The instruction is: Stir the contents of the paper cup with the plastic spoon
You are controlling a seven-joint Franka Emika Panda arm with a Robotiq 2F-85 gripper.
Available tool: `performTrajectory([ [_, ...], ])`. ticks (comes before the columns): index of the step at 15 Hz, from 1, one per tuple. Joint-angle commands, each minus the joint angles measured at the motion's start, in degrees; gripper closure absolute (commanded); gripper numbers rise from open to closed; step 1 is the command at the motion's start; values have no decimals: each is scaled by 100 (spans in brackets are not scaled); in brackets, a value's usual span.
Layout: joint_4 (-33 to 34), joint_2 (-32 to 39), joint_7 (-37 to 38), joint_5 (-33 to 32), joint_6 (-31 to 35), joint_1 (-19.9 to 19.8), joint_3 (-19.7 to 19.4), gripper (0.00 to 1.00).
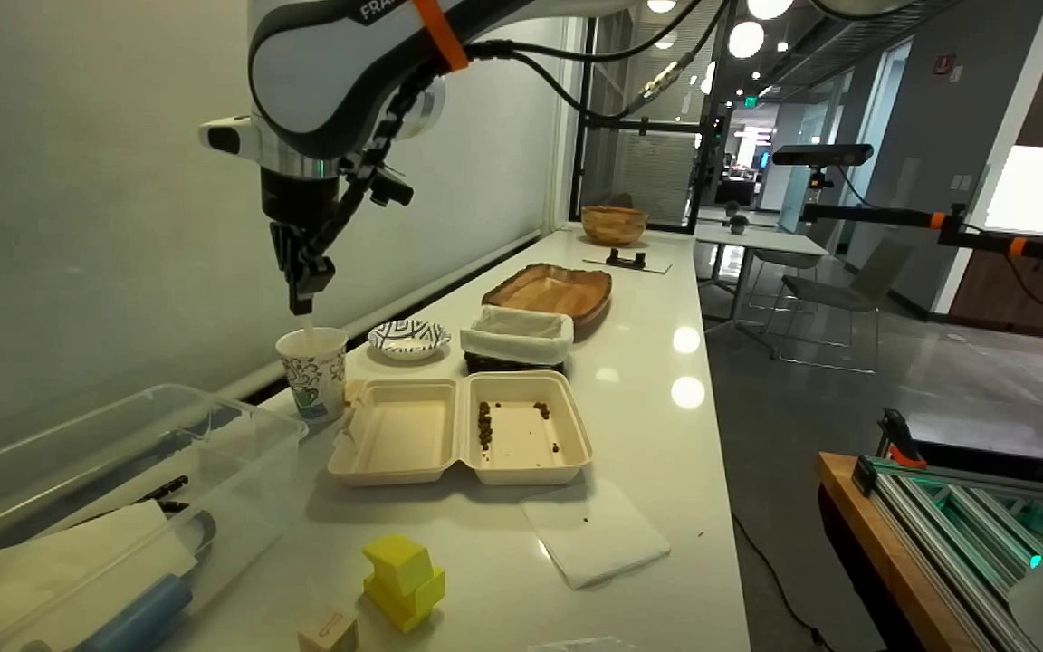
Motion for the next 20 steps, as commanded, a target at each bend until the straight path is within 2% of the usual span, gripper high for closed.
performTrajectory([
  [1,-237,-136,160,-114,14,-36,37,99],
  [11,-50,-106,116,334,-29,-423,317,99],
  [20,334,54,161,1440,-110,-1077,630,99],
])
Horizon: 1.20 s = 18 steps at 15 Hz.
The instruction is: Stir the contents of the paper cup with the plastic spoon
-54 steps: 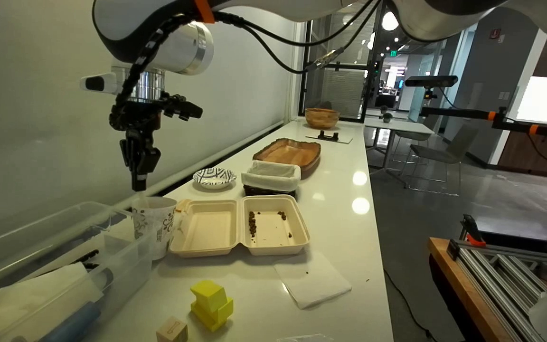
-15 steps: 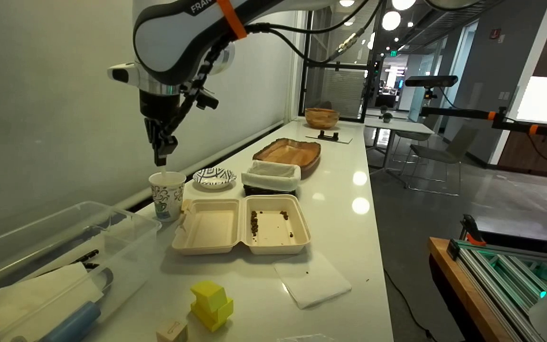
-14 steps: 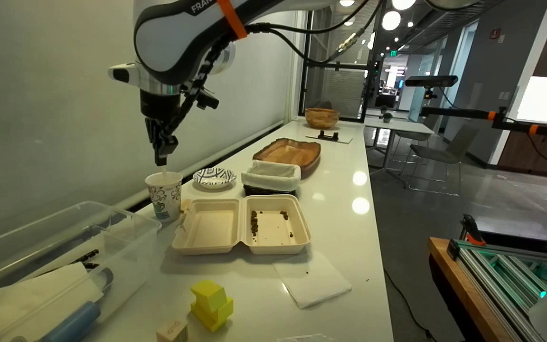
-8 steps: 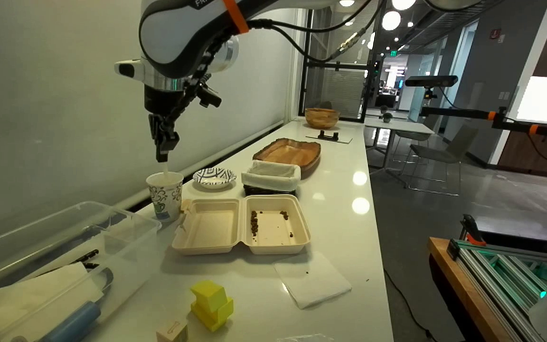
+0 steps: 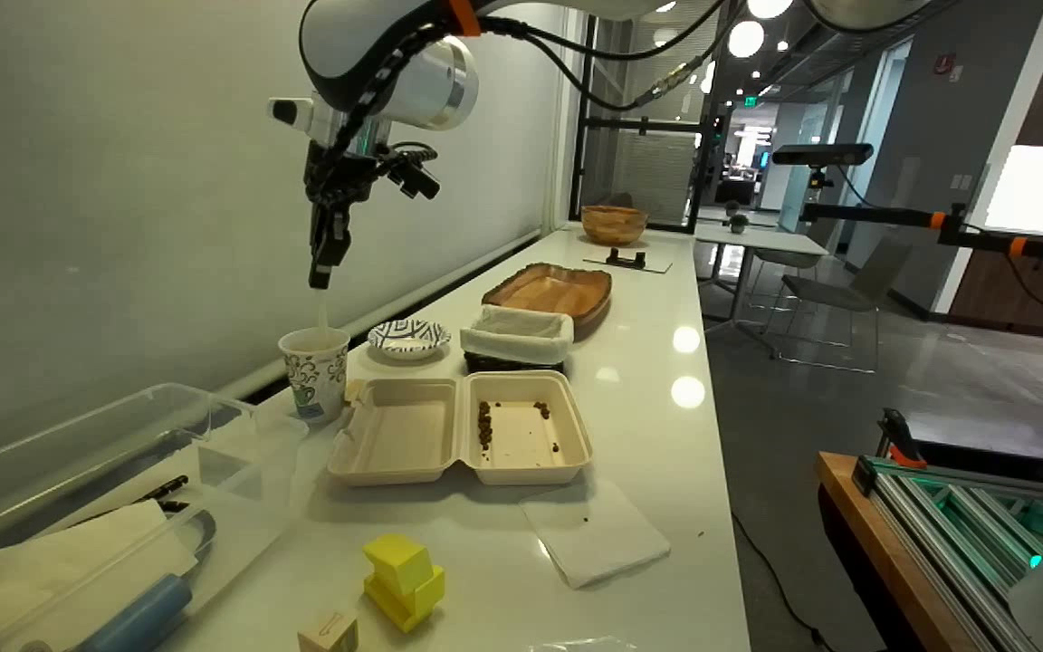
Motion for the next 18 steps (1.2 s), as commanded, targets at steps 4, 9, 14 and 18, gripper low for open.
performTrajectory([
  [4,305,238,24,427,-78,-220,191,99],
  [9,345,331,-134,567,-110,-255,366,99],
  [14,405,301,53,549,-704,-212,311,99],
  [18,505,313,352,374,-1018,-123,51,99],
])
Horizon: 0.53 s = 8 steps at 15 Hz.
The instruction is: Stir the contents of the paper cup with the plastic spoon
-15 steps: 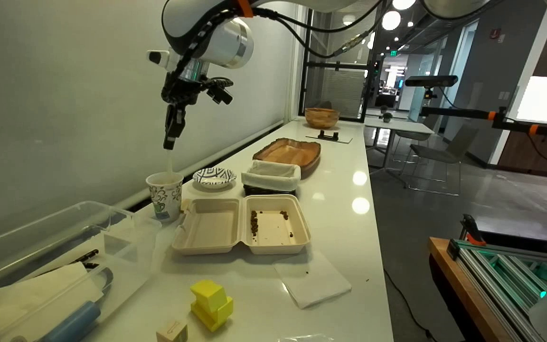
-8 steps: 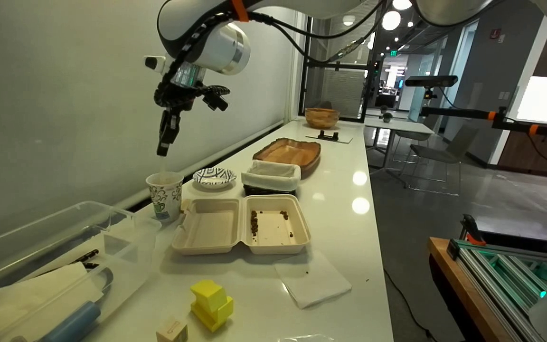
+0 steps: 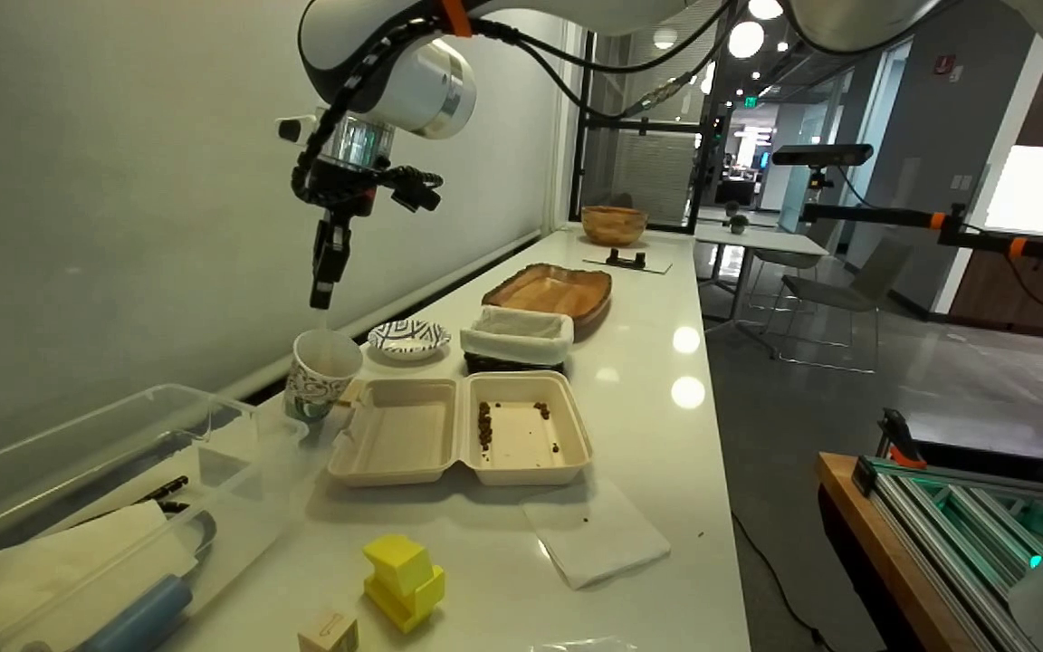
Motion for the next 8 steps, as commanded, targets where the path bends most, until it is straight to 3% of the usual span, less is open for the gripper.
performTrajectory([
  [1,213,88,285,-120,-253,68,-213,99],
  [8,299,186,234,-153,334,57,-288,99],
])
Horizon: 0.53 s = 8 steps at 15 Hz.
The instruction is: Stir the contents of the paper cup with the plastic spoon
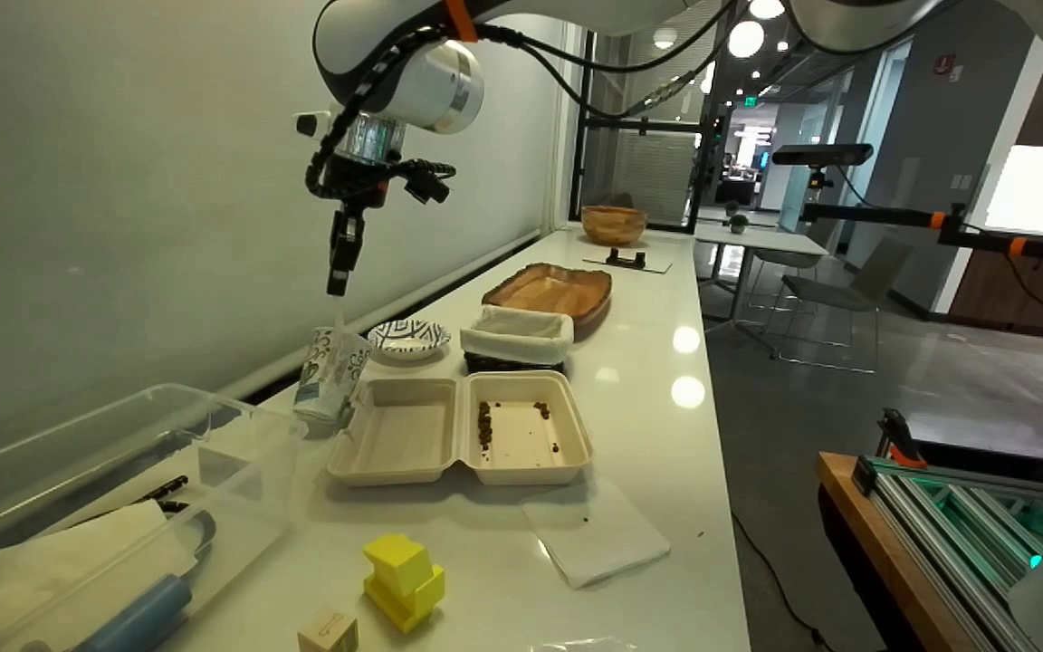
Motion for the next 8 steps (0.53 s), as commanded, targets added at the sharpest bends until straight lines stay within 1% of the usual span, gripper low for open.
performTrajectory([
  [1,152,165,44,-108,398,56,-1,99],
  [4,121,182,-49,-61,634,53,101,99],
  [8,87,168,-120,-13,548,51,238,99],
])
